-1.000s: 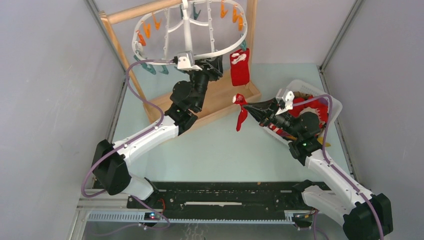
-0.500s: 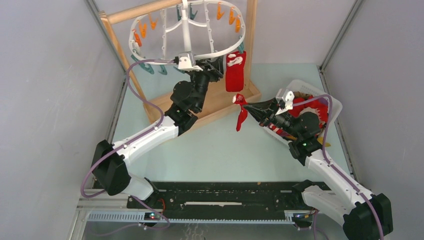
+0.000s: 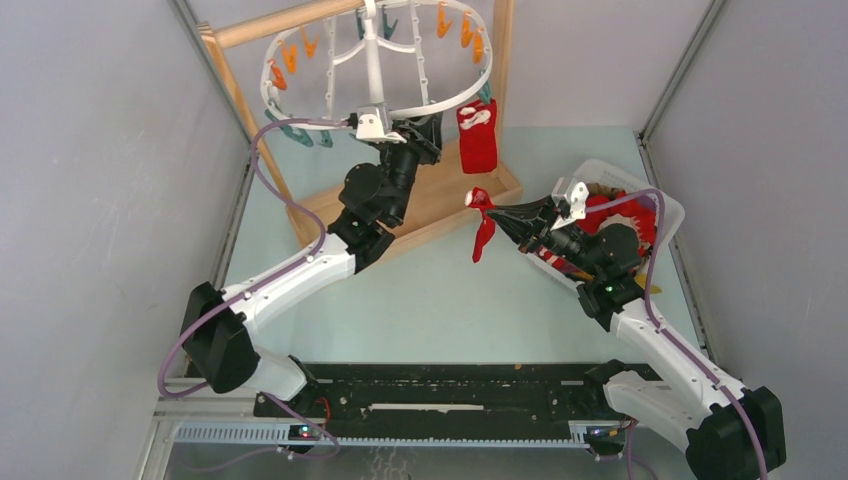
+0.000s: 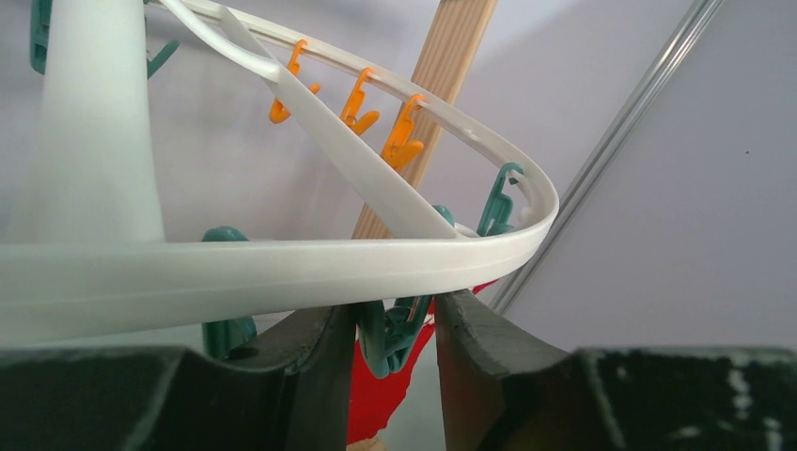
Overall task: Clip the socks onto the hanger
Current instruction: Open the clamp at the hanger, then clamp the sock onto the hanger.
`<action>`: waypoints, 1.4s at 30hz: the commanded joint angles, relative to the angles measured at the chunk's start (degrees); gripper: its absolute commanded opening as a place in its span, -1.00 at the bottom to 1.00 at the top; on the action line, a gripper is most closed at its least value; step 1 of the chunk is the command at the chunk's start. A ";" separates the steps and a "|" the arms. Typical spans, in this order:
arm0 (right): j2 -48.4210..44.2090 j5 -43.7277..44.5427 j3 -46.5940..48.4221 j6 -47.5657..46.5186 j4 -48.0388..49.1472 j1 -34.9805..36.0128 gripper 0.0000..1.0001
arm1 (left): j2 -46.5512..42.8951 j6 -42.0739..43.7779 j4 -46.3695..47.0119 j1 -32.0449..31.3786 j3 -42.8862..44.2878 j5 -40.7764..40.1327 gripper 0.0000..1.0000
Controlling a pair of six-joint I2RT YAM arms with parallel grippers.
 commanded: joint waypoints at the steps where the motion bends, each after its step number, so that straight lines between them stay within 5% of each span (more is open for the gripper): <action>1: 0.30 0.37 1.07 -0.24 2.98 -0.28 -1.00 | -2.75 0.51 1.65 -0.28 0.35 -0.37 -0.26; 20: 11.02 3.18 11.97 -0.40 3.26 1.43 -1.00 | -4.95 -4.16 -3.73 -0.14 2.12 -0.52 -0.71; 42: 25.57 1.95 25.88 8.97 4.04 2.45 -1.00 | -6.19 -8.10 -5.33 2.02 1.75 3.39 -0.77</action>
